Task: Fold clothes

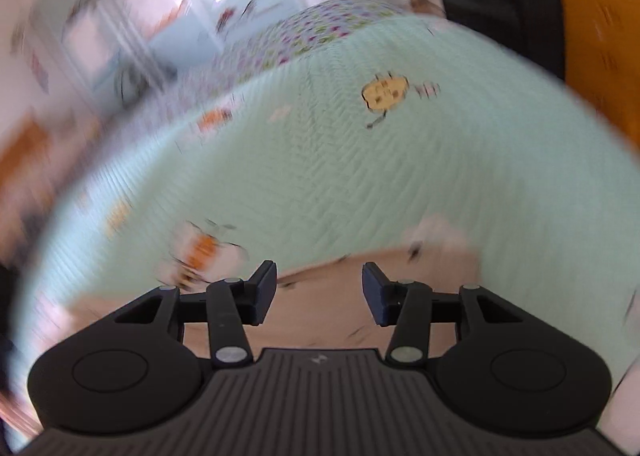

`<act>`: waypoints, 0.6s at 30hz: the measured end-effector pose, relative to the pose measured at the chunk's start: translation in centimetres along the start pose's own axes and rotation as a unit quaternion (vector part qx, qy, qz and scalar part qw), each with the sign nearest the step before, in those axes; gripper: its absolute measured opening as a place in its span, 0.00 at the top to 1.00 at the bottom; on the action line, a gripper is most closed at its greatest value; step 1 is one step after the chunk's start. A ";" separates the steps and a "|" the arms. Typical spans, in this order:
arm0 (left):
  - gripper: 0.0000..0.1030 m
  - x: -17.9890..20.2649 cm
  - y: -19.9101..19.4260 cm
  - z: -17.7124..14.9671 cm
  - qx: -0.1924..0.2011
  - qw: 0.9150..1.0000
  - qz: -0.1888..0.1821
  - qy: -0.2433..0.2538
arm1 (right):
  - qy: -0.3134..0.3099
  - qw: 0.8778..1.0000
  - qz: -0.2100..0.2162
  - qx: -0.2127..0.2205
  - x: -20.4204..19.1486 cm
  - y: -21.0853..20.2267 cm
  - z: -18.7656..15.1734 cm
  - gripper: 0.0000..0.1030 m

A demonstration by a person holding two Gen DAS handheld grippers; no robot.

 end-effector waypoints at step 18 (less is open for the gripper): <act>0.39 -1.7 3.4 -5.3 -0.042 0.999 -0.004 -0.033 | -0.428 0.899 0.015 -0.088 -4.3 5.2 -1.9 0.71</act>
Point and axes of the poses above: each gripper's, at about its wrist camera, not at the fingertips, and y roughly the way its jaws point, x to its right, z to its top, the point moved 7 cm from there along y, roughly the way its jaws point, and after that the axes turned 4 degrees about x, right-handed, at the moved point
